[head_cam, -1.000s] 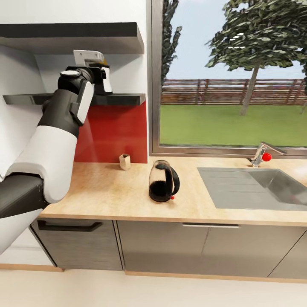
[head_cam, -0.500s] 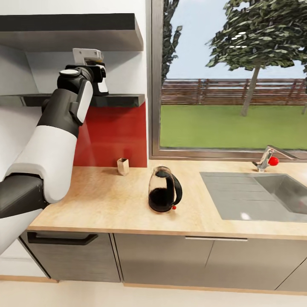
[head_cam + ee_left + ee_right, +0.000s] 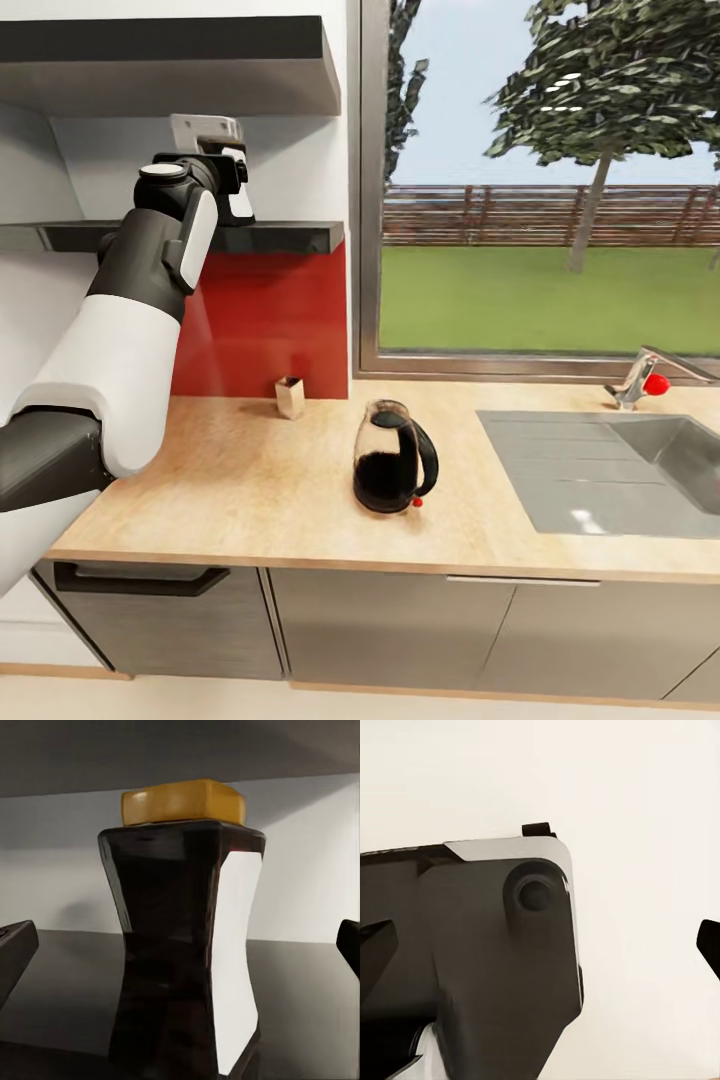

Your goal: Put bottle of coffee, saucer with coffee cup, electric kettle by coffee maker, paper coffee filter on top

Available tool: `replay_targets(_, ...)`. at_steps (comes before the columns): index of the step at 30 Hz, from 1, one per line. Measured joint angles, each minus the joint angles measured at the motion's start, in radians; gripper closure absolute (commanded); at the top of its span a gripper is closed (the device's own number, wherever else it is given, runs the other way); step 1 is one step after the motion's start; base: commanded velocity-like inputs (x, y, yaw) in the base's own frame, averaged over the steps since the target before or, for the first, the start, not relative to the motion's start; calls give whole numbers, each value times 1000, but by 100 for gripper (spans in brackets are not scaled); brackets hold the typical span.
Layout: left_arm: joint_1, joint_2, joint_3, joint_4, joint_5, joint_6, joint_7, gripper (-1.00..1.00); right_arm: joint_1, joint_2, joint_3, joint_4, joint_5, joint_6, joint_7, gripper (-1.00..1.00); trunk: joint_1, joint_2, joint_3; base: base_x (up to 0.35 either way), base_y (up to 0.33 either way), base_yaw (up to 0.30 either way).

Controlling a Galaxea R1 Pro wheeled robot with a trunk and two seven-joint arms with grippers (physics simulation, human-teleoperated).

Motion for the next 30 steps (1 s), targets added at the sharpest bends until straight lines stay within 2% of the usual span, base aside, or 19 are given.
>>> replay_targets(22, 0, 0, 0, -1, 1, -1, 0, -100, 0, 0, 0, 0, 0, -1, 0, -100, 0, 0, 0, 64, 2, 0)
replay_targets(30, 2, 1, 1, -1, 0, -1, 0, -100, 0, 0, 0, 0, 0, -1, 0, -100, 0, 0, 0, 161, 0, 0)
